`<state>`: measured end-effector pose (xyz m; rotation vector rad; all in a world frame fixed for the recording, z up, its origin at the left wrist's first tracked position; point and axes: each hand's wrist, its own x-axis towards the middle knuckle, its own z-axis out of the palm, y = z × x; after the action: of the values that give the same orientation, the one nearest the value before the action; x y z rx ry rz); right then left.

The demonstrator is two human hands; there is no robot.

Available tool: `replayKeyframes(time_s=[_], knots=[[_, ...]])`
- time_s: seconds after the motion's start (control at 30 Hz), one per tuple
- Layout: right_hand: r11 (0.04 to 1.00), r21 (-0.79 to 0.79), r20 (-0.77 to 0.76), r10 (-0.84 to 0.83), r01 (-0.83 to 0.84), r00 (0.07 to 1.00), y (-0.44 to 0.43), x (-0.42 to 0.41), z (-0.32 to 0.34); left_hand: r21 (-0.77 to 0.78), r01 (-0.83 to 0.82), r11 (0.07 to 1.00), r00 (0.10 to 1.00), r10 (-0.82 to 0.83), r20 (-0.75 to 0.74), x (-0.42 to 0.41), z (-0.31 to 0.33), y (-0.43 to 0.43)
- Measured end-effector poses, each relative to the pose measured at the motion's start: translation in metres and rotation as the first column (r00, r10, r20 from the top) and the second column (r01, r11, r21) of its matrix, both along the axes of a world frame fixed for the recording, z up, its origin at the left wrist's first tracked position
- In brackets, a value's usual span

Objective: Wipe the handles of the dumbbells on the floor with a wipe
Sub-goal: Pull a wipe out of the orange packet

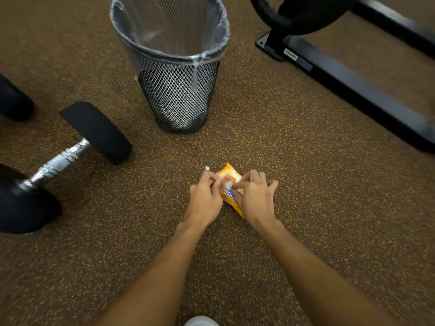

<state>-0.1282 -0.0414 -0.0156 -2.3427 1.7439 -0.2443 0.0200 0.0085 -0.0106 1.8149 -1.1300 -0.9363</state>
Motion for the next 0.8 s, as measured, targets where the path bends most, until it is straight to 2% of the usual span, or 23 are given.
replayKeyframes(time_s=[0.17, 0.27, 0.37, 0.47, 0.63, 0.73, 0.8], knots=[[0.989, 0.145, -0.025, 0.011, -0.008, 1.0, 0.002, 0.007, -0.002, 0.019, 0.009, 1.0, 1.0, -0.009, 0.009, 0.0, 0.001, 0.001], [0.966, 0.257, 0.171, -0.061, 0.015, 0.983, 0.003, 0.003, -0.001, 0.035, 0.028, 0.999, 1.0, -0.028, 0.013, 0.0, 0.001, 0.0], [0.946, 0.31, 0.387, -0.219, 0.097, 0.896, 0.004, -0.003, 0.003, 0.032, 0.101, 0.994, 0.995, -0.101, 0.026, -0.001, -0.004, 0.0], [0.892, 0.416, 0.515, -0.393, 0.179, 0.762, 0.004, -0.008, 0.011, 0.045, 0.162, 0.986, 0.983, -0.165, 0.074, -0.004, -0.008, 0.004], [0.807, 0.562, 0.62, -0.556, 0.182, 0.553, 0.001, -0.014, 0.008, 0.042, 0.235, 0.971, 0.964, -0.238, 0.118, -0.011, -0.011, 0.012], [0.79, 0.574, 0.666, -0.604, 0.218, 0.437, -0.004, -0.016, 0.013, 0.029, 0.232, 0.972, 0.958, -0.233, 0.166, -0.014, -0.021, 0.013], [0.806, 0.548, 0.68, -0.584, 0.221, 0.444, -0.008, -0.019, 0.02, 0.047, 0.219, 0.975, 0.955, -0.224, 0.192, -0.016, -0.023, 0.014]])
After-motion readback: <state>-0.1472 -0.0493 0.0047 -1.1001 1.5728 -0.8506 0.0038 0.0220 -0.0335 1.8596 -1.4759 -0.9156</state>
